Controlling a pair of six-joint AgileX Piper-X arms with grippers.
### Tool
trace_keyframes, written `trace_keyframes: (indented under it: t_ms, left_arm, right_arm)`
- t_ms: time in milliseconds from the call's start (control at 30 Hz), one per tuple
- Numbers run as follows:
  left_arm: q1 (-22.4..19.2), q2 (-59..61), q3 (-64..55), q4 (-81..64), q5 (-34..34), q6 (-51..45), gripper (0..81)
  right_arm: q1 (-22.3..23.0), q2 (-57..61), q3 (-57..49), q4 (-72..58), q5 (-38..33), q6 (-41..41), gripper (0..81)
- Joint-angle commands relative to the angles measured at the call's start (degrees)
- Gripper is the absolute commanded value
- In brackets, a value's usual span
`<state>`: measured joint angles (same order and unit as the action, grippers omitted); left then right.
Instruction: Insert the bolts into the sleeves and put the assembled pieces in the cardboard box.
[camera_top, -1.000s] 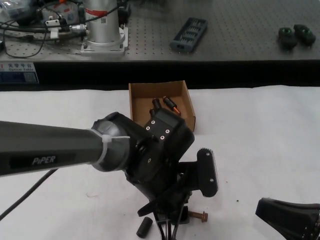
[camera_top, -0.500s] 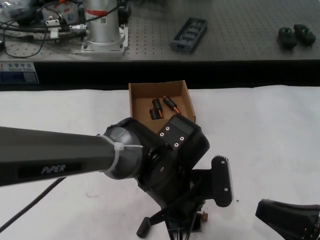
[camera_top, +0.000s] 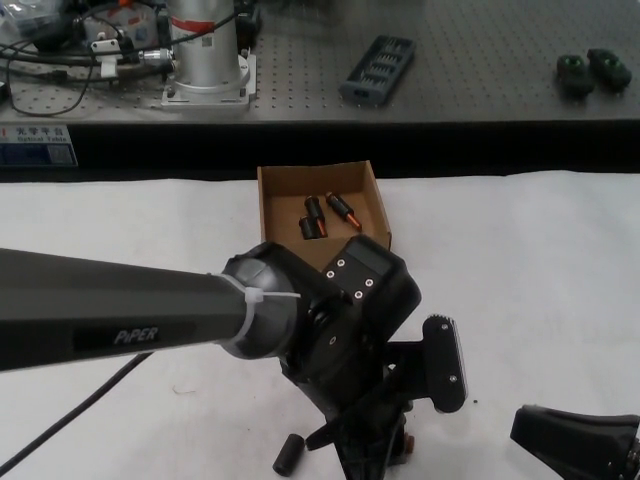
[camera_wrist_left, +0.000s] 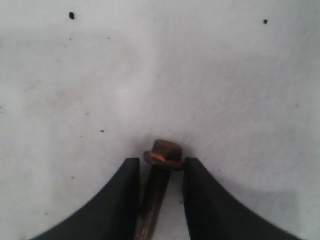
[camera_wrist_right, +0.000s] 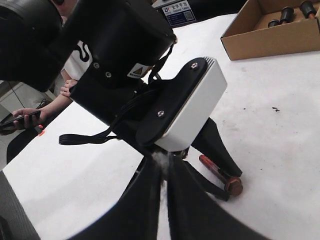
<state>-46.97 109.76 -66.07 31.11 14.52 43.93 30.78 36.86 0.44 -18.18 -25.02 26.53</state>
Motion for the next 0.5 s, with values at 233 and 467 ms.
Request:
trace_keyframes:
  t_ms: [233,467]
  left_arm:
    - [-0.71,1.94,0.08,-1.05,-1.93,-0.20,4.3]
    - [-0.71,1.94,0.08,-2.99,-3.77,-0.22,0.6]
  right_arm:
    - [0.06,-0.62,-0.44,0.07,0.02,-0.46,5.4]
    - [0.06,-0.62,-0.44,0.07,0.02,-0.46,5.4]
